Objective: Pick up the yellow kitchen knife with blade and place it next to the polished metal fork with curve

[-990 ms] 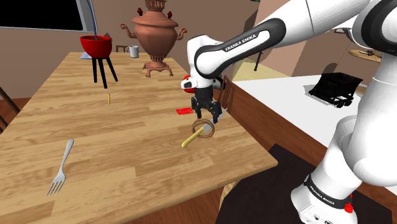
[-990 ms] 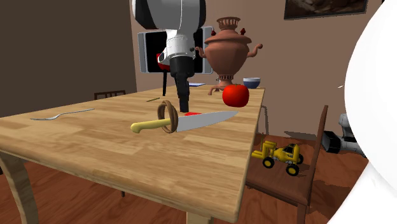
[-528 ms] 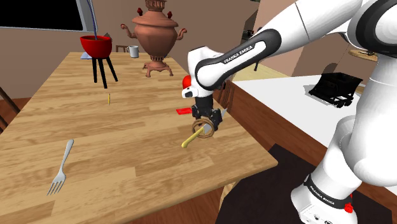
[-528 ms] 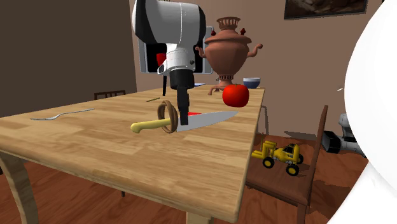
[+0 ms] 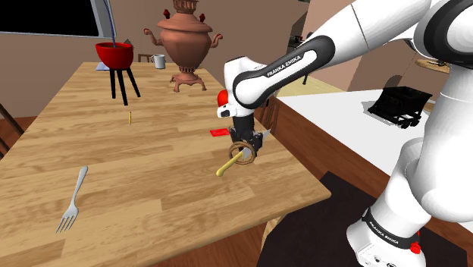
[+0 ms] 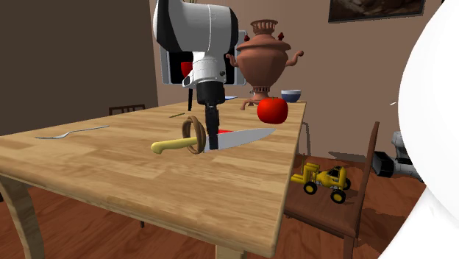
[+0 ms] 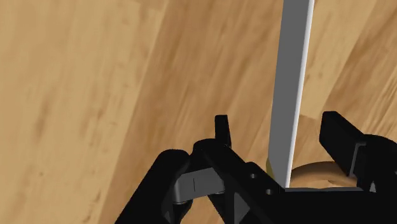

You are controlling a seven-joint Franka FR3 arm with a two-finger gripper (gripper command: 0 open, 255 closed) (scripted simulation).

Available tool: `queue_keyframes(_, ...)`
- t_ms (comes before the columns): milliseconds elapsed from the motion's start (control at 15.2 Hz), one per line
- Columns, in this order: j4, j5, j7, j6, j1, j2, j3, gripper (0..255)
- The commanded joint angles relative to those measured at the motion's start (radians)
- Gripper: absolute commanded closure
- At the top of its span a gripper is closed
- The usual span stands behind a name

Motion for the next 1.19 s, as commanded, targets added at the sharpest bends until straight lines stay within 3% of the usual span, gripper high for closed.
queue_keyframes(0, 0.0, 0.0, 0.0, 0.0, 0.0, 0.0, 0.0, 255)
queue_keyframes(528, 0.0, 0.0, 0.0, 0.0, 0.0, 0.0, 0.0, 255)
queue_keyframes(1122, 0.05, -0.001, 0.002, -0.112, 0.0, -0.062, 0.0, 255)
